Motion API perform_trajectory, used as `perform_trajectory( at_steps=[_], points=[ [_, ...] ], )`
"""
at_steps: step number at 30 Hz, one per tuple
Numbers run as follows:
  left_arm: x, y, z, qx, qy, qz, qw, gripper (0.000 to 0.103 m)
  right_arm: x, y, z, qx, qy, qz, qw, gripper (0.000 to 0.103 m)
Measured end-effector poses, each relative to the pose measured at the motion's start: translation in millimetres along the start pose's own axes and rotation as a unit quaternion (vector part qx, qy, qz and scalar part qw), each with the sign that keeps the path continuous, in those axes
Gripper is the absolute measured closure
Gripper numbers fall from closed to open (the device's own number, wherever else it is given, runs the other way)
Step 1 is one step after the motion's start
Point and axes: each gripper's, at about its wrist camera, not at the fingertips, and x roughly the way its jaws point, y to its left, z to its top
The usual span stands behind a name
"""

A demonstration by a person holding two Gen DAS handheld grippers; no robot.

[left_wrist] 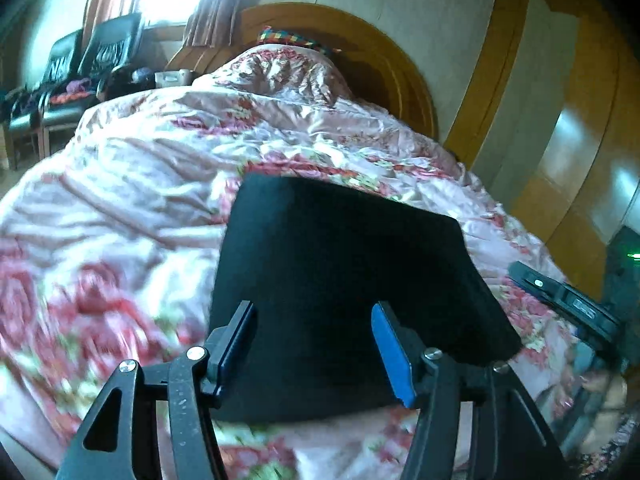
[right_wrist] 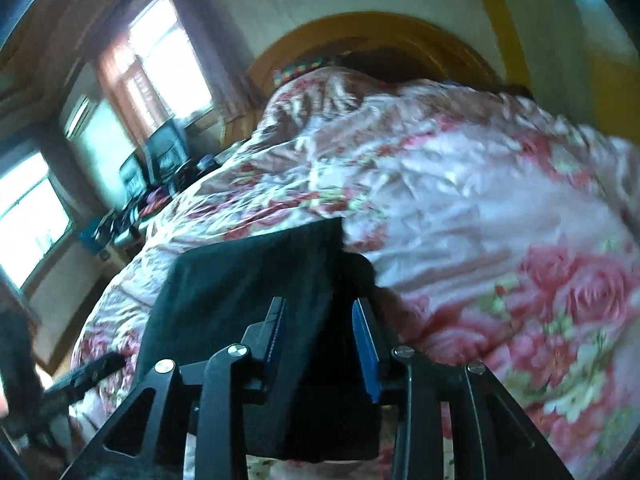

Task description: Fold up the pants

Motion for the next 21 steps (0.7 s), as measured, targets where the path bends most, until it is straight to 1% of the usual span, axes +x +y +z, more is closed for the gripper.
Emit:
perform_trajectory(
  at_steps=[2,3,5,9,11,12,13,14,15,16,18,21],
  points=[
    [9.9,-2.9,15.1,0.017,0.01,0.014,0.9997,0.043,6.7,12.7,8.3,-0.026,0.011,0.003,1.0,0.068],
    [20.5,-5.6,26.1,0.032,0.025,0.028,0.9988,0.043,12.5,18.9,12.0,-0.041,0.018,0.001,0.999,0.068],
    [35.4,-9.0,35.4,0.049,0.04,0.04,0.9972,0.043,32.7,34.7,21.2,-0.071,0.046,-0.018,0.996,0.068],
    [76.7,-18.0,48.7,0.092,0.085,0.073,0.9894,0.043,64.5,53.5,28.2,-0.094,0.086,-0.027,0.992,0.068],
    [96.1,-22.9,52.3,0.115,0.095,0.087,0.9849,0.043,85.7,54.4,28.7,-0.103,0.106,-0.04,0.988,0.068],
    [106.0,-24.4,53.2,0.123,0.101,0.092,0.9829,0.043,98.0,51.9,27.6,-0.107,0.116,-0.054,0.986,0.069],
    [113.1,-25.8,53.4,0.126,0.107,0.096,0.9816,0.043,110.7,46.6,25.2,-0.109,0.129,-0.072,0.983,0.073],
    [123.2,-25.8,54.0,0.128,0.114,0.101,0.9801,0.041,120.9,41.2,24.2,-0.108,0.137,-0.079,0.981,0.078],
    [133.3,-25.4,53.3,0.13,0.12,0.101,0.979,0.04,128.9,35.1,22.5,-0.105,0.138,-0.081,0.982,0.08],
    [141.6,-24.4,52.5,0.13,0.125,0.099,0.9786,0.038,133.1,31.5,21.1,-0.104,0.135,-0.081,0.982,0.08],
    [158.4,-17.3,51.6,0.118,0.133,0.094,0.9795,0.031,140.8,26.7,17.6,-0.105,0.127,-0.083,0.983,0.081],
    [169.1,-5.8,52.6,0.086,0.138,0.078,0.9836,0.028,149.2,27.0,15.4,-0.113,0.119,-0.088,0.983,0.081]
  ],
)
